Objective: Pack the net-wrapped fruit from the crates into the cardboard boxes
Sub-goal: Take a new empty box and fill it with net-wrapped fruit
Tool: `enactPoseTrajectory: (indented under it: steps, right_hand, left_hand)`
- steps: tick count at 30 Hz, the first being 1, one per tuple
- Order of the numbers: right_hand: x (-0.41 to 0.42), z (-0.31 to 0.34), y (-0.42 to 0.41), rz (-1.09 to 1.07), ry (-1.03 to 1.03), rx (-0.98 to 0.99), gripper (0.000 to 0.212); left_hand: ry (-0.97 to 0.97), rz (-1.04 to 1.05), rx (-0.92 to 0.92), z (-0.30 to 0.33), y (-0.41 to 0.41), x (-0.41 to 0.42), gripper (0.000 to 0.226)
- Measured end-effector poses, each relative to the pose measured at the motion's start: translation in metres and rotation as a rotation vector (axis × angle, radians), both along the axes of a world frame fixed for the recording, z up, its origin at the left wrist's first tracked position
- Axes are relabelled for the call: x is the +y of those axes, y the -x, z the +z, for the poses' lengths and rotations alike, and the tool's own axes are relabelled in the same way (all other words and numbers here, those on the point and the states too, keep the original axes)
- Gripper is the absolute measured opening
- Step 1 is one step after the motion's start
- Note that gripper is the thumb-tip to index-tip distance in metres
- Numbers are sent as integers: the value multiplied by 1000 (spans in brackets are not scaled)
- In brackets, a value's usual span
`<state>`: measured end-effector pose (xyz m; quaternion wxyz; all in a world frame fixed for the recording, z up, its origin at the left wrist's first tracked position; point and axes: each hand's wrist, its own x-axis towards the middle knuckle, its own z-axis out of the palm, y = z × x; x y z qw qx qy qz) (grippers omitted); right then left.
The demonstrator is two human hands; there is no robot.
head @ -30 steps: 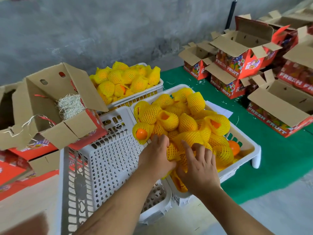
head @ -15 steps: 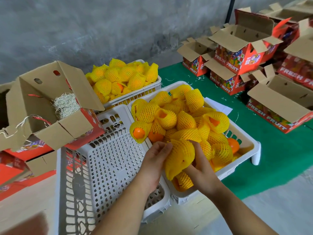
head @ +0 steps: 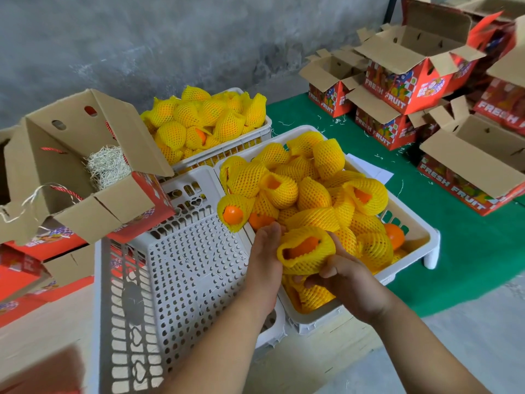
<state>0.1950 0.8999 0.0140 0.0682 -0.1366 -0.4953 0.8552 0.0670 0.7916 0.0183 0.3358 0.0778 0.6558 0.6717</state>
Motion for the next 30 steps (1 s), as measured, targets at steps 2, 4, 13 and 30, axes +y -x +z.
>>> enactPoseTrajectory:
  steps: [2, 4, 13, 30]
  right_hand:
    - [-8, -3, 3, -3, 67, 11, 72]
    - [-11, -4, 5, -25, 94, 0, 71]
    - [-2, -14, 15, -179, 219, -69, 48]
    - [-12, -11, 28, -393, 142, -115, 34]
  left_hand:
    - [-30, 24, -26, -2, 0, -1, 62]
    - [-14, 32, -42, -5, 4, -6, 47]
    - [-65, -76, 77, -9, 4, -15, 14]
    - [-68, -371, 409, -5, -10, -24, 79]
